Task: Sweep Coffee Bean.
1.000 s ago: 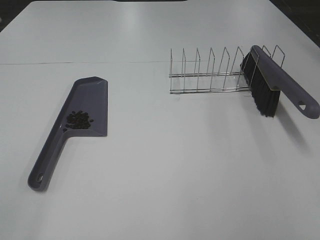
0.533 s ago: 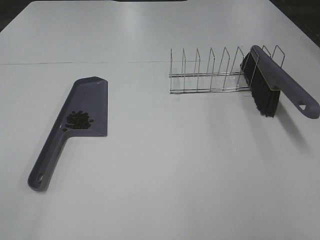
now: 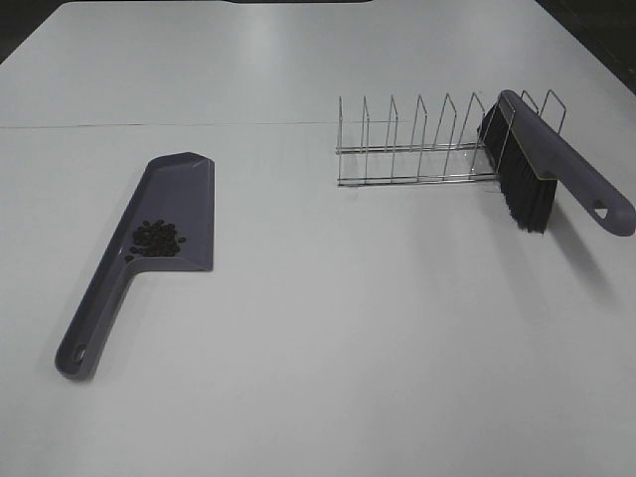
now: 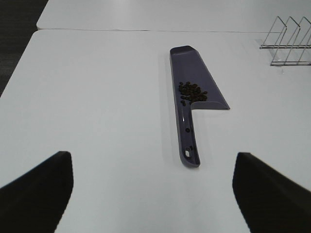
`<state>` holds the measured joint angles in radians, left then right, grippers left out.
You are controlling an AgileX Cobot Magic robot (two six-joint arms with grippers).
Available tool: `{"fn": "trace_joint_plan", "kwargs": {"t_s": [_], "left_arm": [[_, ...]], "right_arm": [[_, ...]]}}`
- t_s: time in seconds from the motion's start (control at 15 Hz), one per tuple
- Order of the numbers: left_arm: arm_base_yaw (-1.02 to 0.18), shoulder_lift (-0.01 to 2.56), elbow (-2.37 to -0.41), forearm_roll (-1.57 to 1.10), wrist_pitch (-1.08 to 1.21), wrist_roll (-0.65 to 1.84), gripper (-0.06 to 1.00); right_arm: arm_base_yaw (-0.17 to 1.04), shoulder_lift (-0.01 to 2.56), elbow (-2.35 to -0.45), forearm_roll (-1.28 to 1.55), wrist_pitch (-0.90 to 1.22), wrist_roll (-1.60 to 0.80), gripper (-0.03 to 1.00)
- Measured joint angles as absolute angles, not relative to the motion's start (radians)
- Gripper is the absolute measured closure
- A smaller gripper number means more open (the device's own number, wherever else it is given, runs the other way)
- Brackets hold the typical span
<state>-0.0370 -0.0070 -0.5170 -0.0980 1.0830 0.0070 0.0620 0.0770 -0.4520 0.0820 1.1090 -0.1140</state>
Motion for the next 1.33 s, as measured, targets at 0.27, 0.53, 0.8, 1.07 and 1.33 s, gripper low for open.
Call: {"fn": "trace_joint_plan", "kwargs": {"t_s": [0.27,0.53,0.8,1.07,1.33], "left_arm": [[-0.037,-0.007,-0.517,-0.098,1.083,0.007,0.13],[-0.037,-0.007,-0.517,-0.098,1.083,0.007,0.13],[-0.037,-0.007,-0.517,-0.098,1.083,0.008,0.13],[-0.037,-0.007,-0.517,-0.098,1.083,0.008,0.13],[-0.037,-0.007,-0.517,-0.098,1.083,0.007,0.13]], "right_arm": [[0.062,-0.004,-0.452,0.084,1.110,-0.114,0.39],[0.062,-0.004,-0.452,0.093,1.112,-0.114,0.39],[0.062,-0.004,-0.452,0.093,1.112,-0.114,0.39],[0.062,-0.004,-0.452,0.093,1.112,-0.114,0.39],[0.062,-0.004,-0.452,0.093,1.112,-0.114,0.39]]}}
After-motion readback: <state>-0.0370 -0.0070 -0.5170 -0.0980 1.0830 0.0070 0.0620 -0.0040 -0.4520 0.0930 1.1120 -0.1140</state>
